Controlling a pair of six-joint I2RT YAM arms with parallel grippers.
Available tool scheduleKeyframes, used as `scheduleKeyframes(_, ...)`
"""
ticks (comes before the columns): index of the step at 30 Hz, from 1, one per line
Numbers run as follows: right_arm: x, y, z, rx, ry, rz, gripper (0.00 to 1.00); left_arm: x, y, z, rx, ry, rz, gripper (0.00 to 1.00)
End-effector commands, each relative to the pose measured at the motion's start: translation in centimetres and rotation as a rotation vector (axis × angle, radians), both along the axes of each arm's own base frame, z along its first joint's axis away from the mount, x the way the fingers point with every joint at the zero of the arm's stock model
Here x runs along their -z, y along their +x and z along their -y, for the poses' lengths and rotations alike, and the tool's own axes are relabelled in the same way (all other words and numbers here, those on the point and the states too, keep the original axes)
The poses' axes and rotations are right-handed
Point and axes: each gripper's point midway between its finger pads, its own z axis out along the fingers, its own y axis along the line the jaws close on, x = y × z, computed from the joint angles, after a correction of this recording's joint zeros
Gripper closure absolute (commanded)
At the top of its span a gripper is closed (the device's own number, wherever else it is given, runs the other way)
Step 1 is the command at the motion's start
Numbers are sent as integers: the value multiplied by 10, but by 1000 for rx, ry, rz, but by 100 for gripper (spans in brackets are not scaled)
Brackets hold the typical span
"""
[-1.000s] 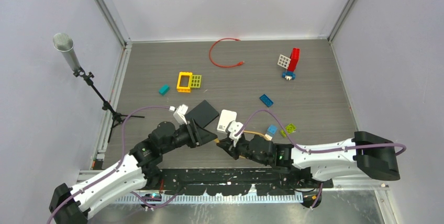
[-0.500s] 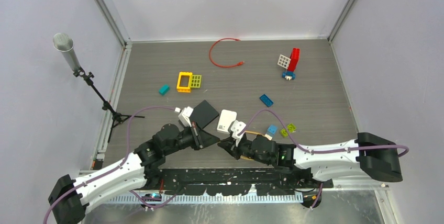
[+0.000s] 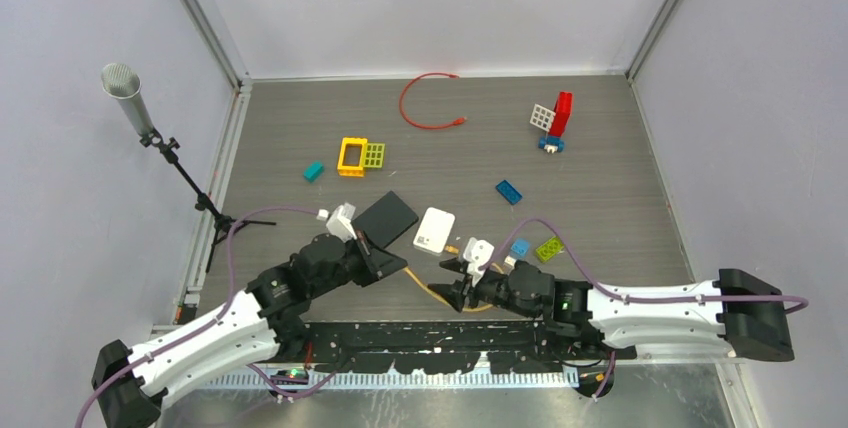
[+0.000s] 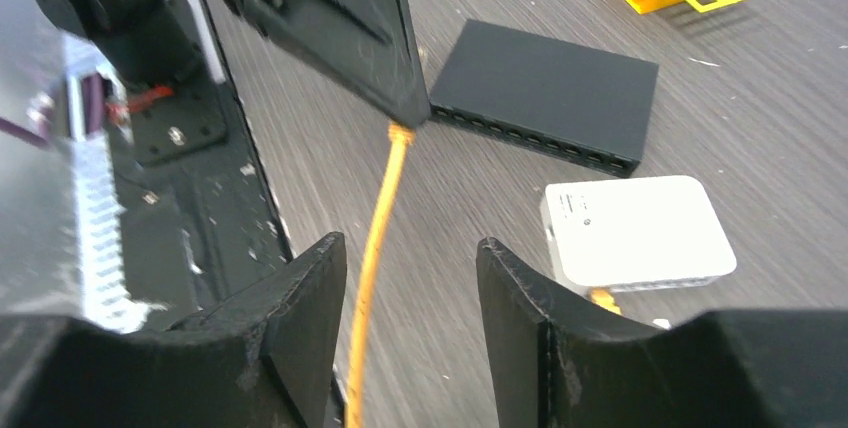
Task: Insert the plug into the switch port
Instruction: Pick up the connector from the center of the board.
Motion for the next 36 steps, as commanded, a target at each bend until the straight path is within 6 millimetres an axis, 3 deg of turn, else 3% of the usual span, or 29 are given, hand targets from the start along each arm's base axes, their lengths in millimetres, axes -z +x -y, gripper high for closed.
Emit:
scheduleKeyframes(1,-4,8,-1,-21,-43,179,44,19,7,-32,-213,85,-149,100)
scheduleKeyframes(7,2,11,-26,-82,-95,286,44,32,2,-52,-350,105,-291,100)
scheduleKeyframes(13,-6,16,-65,-100,-63,359,44,42,-5,-81,-494,216,-407,100)
scheduleKeyframes(17,1,20,-92,-81,-40,369,43,39,-4,-80,-513,205,-425,100)
scheduleKeyframes(24,15,12,-135,-113,-41,395,42,38,-4,-80,-524,191,-432,100)
scheduleKeyframes(28,23,14,-145,-69,-84,449,43,39,-5,-81,-532,183,-436,100)
scheduleKeyframes(36,42,23,-135,4,-192,484,50,38,-6,-82,-530,167,-435,100)
